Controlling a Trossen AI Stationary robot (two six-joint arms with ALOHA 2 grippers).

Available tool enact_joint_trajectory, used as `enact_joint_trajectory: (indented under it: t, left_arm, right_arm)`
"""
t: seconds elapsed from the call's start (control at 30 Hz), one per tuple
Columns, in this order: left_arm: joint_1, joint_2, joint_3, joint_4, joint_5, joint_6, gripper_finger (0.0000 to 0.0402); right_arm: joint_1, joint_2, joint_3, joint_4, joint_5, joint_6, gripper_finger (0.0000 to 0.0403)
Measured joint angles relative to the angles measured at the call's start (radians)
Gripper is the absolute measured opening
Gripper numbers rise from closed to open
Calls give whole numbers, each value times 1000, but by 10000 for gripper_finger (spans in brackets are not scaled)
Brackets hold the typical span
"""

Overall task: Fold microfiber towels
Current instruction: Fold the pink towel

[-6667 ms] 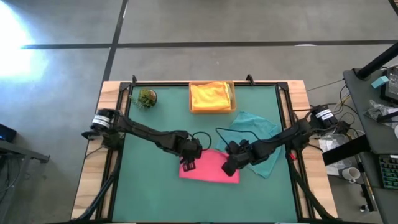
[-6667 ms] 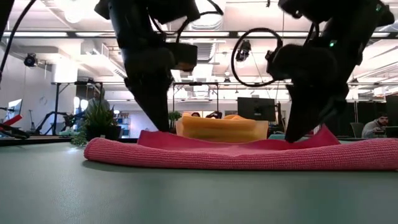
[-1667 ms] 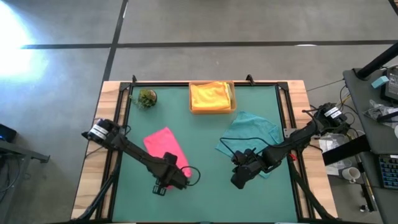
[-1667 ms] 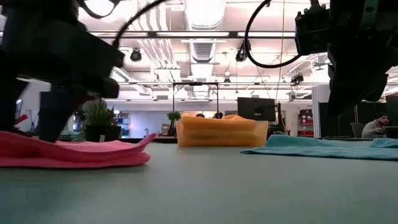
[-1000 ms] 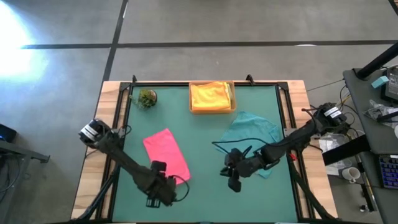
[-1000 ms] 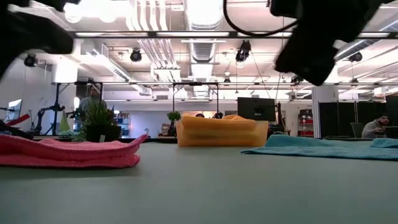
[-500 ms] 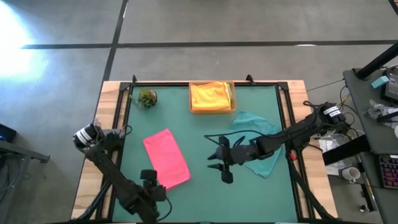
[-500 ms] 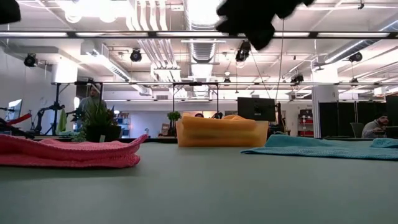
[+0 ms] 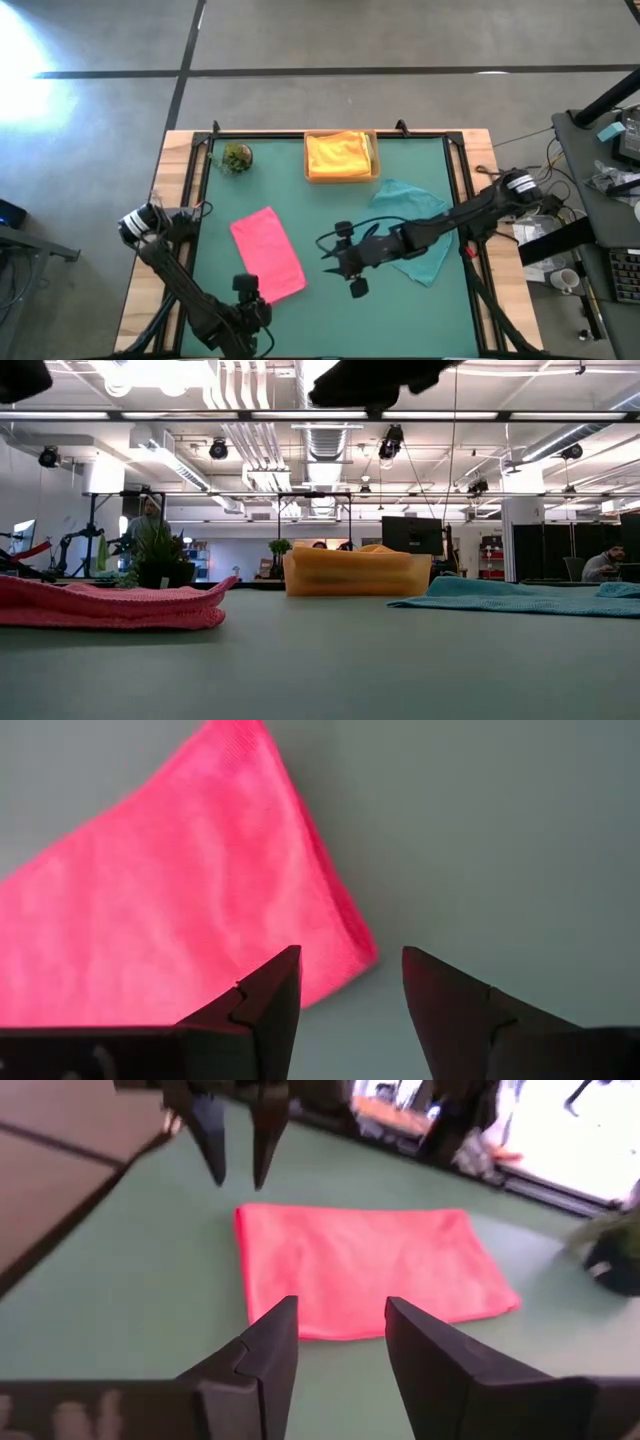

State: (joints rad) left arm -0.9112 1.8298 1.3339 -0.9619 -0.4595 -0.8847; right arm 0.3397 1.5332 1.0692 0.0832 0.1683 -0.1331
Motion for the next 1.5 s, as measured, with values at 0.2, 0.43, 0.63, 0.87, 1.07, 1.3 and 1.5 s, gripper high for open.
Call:
enact_joint_trajectory:
  t: [0.2, 0.43, 0.63, 0.87, 1.07, 1.3, 1.5]
  left_arm:
    - [0, 5, -14, 39, 36, 0, 160]
    - [8, 5, -68, 120, 37, 37, 160]
    - [22, 5, -125, 162, 36, 32, 160]
    - [46, 5, -191, 190, 37, 28, 160]
    - [65, 5, -207, 199, 39, 26, 160]
    - [81, 5, -231, 200, 44, -51, 137]
    - [82, 5, -232, 197, 49, -52, 62]
  right_arm:
    - [0, 156, 93, -3, -45, 1, 141]
    - [0, 310, 236, -56, -58, -1, 139]
    - [-1, 407, 325, -125, -104, -36, 135]
    - [-7, 527, 411, -139, -131, -45, 134]
    - [-13, 582, 463, -201, -120, -50, 134]
    - [-20, 591, 464, -212, -71, -50, 136]
    - [-47, 595, 464, -211, -91, -50, 136]
